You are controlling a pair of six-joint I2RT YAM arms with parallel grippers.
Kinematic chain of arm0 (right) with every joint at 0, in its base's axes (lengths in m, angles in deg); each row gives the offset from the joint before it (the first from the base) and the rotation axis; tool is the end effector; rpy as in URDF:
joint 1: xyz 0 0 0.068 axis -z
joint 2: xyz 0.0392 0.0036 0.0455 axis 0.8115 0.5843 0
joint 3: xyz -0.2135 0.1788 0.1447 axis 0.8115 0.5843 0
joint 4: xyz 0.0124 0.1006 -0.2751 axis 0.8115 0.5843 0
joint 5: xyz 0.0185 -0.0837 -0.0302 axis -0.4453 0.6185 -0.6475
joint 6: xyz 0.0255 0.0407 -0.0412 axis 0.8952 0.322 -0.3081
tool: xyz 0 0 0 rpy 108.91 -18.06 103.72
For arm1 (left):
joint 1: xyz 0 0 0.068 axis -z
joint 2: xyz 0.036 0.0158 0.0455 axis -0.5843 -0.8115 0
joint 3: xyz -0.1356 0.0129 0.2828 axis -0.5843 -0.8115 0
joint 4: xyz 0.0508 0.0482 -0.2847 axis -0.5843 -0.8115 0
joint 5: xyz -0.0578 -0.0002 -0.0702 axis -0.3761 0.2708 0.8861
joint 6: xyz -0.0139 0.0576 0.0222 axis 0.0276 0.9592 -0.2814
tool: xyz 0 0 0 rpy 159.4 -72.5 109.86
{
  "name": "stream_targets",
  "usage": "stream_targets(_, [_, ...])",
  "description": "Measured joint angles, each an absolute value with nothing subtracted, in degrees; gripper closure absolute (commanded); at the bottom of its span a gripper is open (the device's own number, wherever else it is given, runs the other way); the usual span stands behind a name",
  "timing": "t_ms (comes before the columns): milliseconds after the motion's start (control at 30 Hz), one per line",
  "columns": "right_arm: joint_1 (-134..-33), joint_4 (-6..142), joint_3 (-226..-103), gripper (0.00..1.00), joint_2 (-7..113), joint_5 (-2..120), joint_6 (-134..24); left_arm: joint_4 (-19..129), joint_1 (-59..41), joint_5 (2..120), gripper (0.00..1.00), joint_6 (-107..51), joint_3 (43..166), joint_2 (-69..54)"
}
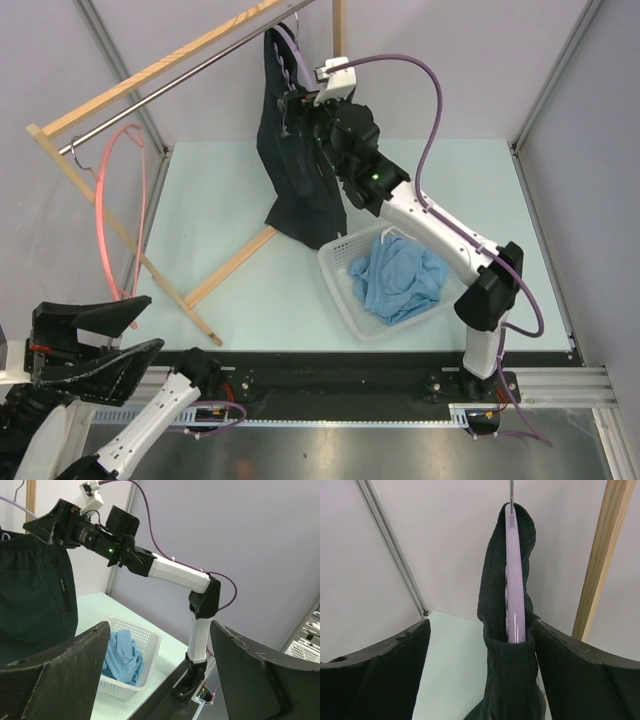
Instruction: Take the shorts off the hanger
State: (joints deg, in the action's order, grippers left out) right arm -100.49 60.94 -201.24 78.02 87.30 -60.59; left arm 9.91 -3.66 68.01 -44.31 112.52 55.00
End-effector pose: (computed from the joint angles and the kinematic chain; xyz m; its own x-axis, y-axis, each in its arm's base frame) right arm 0.3535 0.3439 0.5220 0.1413 0.1786 -0.9737 -0.4336 0.8954 0.1013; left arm -0.1093 0.0532 0.5114 -0.0206 -0.5227 -0.8523 0.8005 0.5021 -0.3272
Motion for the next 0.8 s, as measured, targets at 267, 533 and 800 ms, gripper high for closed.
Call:
stream_targets(267, [-98.78, 64.94, -206.98, 0.52, 82.87, 86.27, -61.66, 8.55, -3.66, 67.97, 0.14, -44.69, 112.98, 55.22])
stream_targets(533, [-97.93, 68.44, -207.09, 0.89, 83.07, 83.39, -59.1, 8.62, -3.66, 67.97, 0.14, -45.14, 111.8, 55.29])
stream_targets(800, [-96.66, 69.14, -207.2, 1.0, 82.19, 70.84, -50.86, 8.86, -3.66, 68.03, 0.14, -45.8, 109.85, 55.29])
